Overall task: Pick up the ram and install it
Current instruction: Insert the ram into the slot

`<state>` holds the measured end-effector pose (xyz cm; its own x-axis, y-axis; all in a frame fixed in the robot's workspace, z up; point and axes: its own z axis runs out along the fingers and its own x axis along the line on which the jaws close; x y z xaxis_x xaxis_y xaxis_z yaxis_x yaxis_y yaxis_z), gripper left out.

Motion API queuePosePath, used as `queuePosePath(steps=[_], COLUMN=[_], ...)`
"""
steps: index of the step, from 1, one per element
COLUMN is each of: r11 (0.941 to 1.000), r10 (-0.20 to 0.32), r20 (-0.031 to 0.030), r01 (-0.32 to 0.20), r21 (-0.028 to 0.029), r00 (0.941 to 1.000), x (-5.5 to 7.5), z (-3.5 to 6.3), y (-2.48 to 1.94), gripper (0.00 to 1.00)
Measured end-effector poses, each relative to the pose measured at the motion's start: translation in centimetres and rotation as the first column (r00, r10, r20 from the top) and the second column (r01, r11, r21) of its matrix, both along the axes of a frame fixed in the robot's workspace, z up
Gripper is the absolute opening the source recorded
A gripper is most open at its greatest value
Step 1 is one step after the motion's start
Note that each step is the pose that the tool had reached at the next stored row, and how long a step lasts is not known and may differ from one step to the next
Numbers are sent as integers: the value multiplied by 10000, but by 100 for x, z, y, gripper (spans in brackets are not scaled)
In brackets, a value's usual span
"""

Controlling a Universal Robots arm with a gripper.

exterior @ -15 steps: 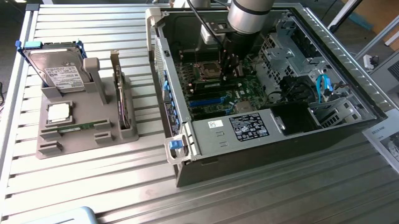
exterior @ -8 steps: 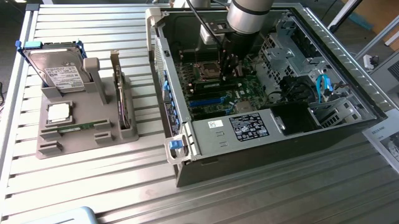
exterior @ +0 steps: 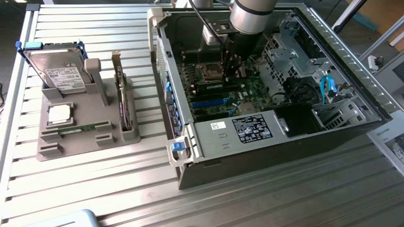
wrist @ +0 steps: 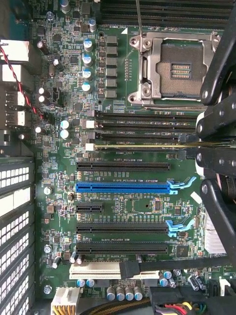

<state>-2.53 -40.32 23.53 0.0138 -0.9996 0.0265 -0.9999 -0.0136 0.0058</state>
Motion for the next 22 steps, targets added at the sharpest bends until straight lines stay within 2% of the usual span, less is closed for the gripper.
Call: queuePosePath(steps=[22], r11=[10000], r10=[0], r20=[0], r01=[0], r21=[1], r00=[10000], x=[-9], z=[-22], y=[1], gripper=[14])
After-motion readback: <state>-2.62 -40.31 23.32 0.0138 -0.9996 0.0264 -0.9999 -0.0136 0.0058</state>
